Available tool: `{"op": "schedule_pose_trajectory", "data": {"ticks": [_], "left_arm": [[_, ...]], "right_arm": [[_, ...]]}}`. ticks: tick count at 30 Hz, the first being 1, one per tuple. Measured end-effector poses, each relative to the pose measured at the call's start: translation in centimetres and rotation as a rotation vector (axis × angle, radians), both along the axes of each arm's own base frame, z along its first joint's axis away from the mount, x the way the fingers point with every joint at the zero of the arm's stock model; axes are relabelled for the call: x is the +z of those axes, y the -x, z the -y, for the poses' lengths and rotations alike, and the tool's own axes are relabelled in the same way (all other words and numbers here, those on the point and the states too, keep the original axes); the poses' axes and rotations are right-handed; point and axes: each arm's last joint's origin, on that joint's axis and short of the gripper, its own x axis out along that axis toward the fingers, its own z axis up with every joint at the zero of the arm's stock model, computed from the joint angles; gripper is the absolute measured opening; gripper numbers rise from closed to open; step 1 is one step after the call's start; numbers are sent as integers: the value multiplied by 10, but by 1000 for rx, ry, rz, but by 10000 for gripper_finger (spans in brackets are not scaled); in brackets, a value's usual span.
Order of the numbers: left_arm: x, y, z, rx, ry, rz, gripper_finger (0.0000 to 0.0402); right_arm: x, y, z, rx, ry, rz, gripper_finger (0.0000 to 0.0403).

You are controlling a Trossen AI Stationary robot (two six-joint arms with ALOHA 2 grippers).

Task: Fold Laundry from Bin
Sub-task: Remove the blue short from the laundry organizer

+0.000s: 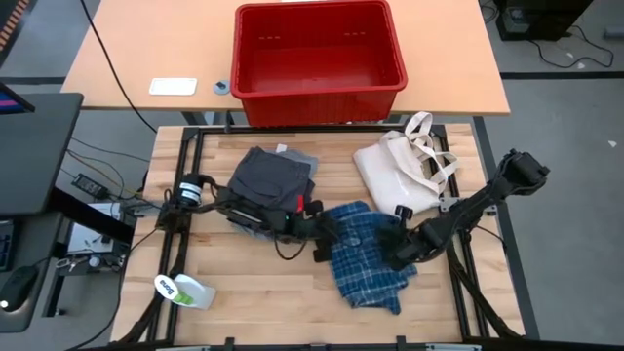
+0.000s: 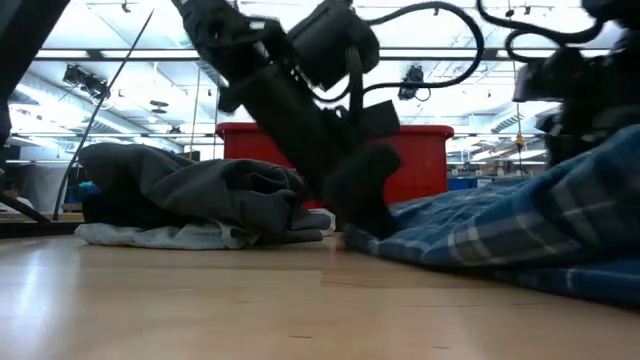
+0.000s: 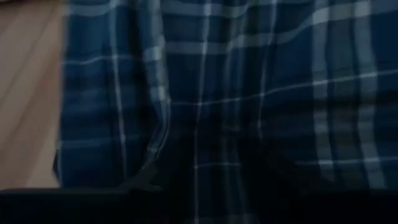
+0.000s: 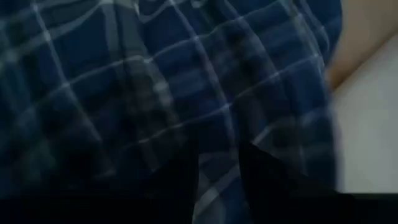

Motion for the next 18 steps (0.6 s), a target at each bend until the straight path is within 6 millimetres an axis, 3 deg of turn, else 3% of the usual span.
{"op": "schedule_pose_trajectory", "data": {"ticks": [5,8,12,15,18], "left_arm": [[8,12,5,21,-17,-104,153],[26,19,15,-23,-52,-103,153],[64,20,33,-114,-78,64,153],[69,17,44,-151,-81,140,153],[65,11,46,-159,-88,193,153]], "right_arm": [[7,-6,10,-49,8,-20,123],[26,-4,7,-81,-13,-57,123],[54,-5,-12,-12,-115,19,123],[58,-14,-34,119,-224,135,123],[50,-22,-55,218,-267,231,123]]}}
